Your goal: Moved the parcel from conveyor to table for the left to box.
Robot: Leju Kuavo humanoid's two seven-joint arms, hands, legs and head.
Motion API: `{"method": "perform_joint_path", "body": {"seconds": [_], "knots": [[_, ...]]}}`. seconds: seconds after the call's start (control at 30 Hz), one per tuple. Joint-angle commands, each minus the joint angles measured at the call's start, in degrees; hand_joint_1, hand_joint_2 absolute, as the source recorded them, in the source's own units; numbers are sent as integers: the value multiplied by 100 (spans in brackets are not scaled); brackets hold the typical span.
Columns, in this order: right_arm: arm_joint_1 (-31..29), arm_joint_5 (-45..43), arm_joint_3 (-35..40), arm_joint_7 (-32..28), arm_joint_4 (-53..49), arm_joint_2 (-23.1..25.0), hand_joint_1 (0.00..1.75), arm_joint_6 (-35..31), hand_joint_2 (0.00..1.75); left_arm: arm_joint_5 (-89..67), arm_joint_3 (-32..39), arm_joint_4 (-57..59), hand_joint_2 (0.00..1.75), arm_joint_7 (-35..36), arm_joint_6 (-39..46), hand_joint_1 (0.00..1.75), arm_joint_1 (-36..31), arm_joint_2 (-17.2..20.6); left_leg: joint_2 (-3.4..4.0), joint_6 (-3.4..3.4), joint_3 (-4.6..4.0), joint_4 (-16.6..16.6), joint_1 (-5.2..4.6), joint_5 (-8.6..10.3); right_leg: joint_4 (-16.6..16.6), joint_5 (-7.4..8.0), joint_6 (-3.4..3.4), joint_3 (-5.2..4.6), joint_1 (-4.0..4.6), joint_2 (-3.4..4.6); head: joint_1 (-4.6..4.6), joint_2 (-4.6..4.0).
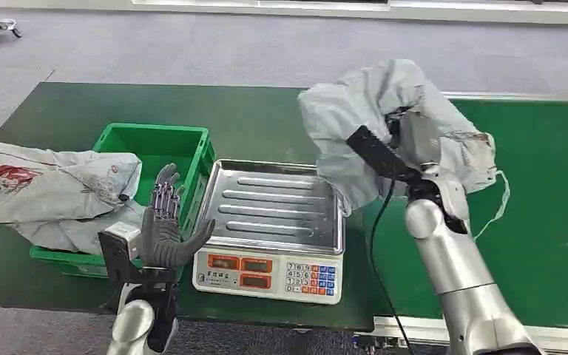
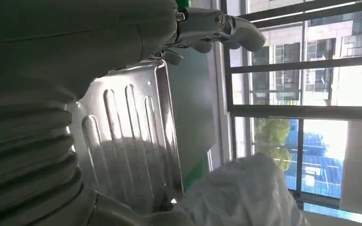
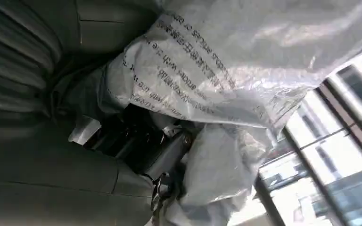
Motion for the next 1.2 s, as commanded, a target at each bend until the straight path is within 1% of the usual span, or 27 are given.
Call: {"method": "perform_joint_path", "body": {"seconds": [0.03,0.2,0.3,0.4,0.53,0.77,0.97,1.07,1.13,1.2], "knots": [[-309,-171,1447,-20,643,597,175,47,175,-9,155,415,175,8,29,0,-233,34,25,2,15,-9,-3,-1,-5,3,-2,3,-2,19,0,0],[-337,-281,1474,-57,621,519,175,93,175,-9,161,403,175,8,27,0,-226,35,7,4,7,-6,-3,1,-6,0,1,6,8,3,0,0],[-338,-345,1633,-107,738,693,175,191,175,-10,181,415,175,9,33,0,-257,8,9,3,3,-5,-6,1,-6,2,2,4,11,2,0,0],[-382,-476,1727,-87,790,728,175,15,175,-22,163,542,175,11,6,0,-391,-15,16,4,8,-9,-5,0,-10,5,0,9,13,4,0,0],[-420,-517,1705,-81,747,695,175,14,175,-21,161,599,175,10,9,0,-455,-26,-6,3,-2,-1,-5,2,-3,-1,-1,3,4,-16,0,0],[-424,-552,1696,-81,735,694,175,28,175,-21,172,596,175,10,10,0,-454,-16,-3,4,0,-3,-5,2,-5,0,1,4,3,-14,0,0],[-568,-695,1693,-92,644,779,175,139,175,-26,191,730,175,1,-16,0,-589,-27,3,5,0,-3,-4,2,-7,2,0,3,7,-10,0,0],[-632,-776,1732,-44,656,793,175,384,175,-25,215,788,175,-20,-33,0,-634,-42,0,4,-4,1,-6,2,-1,1,0,-1,4,-12,0,0],[-558,-908,1817,-102,713,841,175,619,175,-16,262,853,175,-23,-35,0,-705,-48,-1,4,-1,-3,-5,4,-5,2,0,2,5,-13,0,0],[-459,-1009,1904,-244,638,880,175,578,175,-16,302,934,175,-24,-41,0,-766,-61,2,4,7,-10,-2,5,-14,5,0,10,7,-11,0,0]]}}
